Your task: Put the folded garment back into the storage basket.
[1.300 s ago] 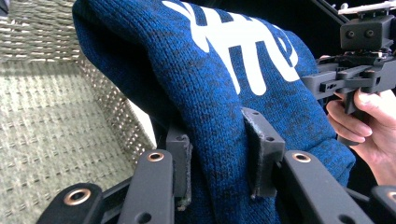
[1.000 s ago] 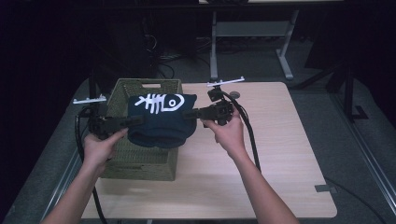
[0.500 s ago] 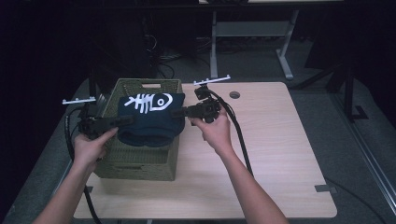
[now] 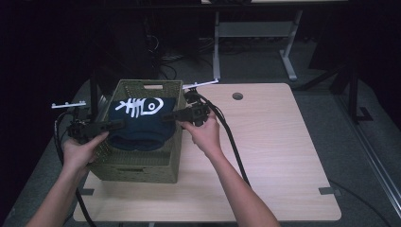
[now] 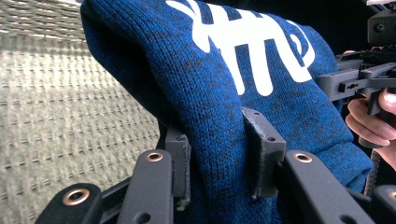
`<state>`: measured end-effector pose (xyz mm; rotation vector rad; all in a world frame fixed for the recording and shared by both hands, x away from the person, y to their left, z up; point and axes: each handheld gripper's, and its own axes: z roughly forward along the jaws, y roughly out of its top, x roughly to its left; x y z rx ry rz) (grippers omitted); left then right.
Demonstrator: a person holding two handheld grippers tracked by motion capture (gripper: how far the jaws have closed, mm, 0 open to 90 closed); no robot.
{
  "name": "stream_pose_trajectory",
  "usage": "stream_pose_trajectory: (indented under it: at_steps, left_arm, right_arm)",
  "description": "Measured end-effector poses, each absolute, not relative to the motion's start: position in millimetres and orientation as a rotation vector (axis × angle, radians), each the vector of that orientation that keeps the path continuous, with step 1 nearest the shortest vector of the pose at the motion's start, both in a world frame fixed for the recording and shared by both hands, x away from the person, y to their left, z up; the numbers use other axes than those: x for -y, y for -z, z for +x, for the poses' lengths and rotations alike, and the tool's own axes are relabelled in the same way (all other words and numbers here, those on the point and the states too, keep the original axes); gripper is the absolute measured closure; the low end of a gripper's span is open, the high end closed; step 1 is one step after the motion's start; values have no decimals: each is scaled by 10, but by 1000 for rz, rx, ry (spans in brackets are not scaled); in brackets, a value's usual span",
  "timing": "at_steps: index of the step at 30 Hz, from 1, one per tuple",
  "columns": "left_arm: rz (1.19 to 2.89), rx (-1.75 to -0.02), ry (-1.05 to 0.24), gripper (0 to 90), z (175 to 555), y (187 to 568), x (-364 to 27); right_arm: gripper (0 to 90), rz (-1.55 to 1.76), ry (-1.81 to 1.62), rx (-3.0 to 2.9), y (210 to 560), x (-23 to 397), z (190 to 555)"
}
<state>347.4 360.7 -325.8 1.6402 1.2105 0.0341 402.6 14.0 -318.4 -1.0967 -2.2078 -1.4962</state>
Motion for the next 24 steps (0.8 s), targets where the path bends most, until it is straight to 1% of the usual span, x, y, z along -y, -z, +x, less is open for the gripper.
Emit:
stream_pose_trajectory:
  at_steps: [3,7,13,24]
  left_arm:
    - [1638,-1222,-44,654,3471,3276,-3658]
    - [1635,-1249,-96,644,3466,3299,-3694]
    - [1637,-1278,-81,647,3481,3363,-3775]
    - [1662,-1325,-96,637,3526,3423,-3866]
  right_arm:
    - [698,-1093,1495,2207,3204,-199,4033]
    - [696,-1092,1496,2212,3244,-296,4048]
    - [695,-1097,1473,2215,3301,-391,4071]
    - [687,-1107,1441,2209,3427,-525,4137]
